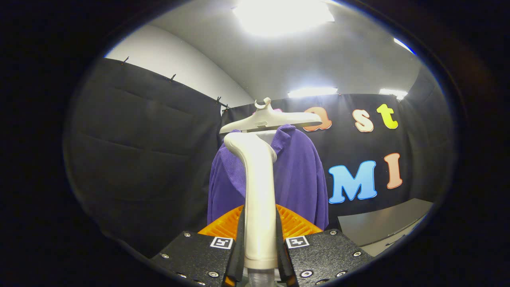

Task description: Iron the clothes twice with a garment steamer, once on the left side and once on the right side.

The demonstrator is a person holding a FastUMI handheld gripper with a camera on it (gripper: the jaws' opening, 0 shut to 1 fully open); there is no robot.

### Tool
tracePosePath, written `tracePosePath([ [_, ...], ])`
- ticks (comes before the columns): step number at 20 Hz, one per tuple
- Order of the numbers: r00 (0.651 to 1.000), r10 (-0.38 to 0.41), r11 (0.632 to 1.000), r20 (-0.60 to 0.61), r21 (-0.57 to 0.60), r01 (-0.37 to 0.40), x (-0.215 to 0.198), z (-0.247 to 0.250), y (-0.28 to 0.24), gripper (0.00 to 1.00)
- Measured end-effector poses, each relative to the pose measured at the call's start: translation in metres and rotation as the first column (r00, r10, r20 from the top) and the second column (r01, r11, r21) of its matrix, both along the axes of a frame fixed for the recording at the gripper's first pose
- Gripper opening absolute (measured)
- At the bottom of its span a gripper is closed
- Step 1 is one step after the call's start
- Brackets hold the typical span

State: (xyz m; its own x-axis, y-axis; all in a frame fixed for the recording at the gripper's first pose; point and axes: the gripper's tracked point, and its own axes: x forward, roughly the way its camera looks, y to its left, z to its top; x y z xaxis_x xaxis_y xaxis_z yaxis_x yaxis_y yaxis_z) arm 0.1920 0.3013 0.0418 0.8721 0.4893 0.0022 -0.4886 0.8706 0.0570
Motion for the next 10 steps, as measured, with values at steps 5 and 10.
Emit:
tracePosePath([
  [5,1.0,0.023,0.999,0.014,-0.026,-0.023,0.024,0.009,0.049,0.34],
  [10,0.999,0.021,0.993,-0.035,-0.116,-0.025,0.039,-0.021,0.077,0.34],
])
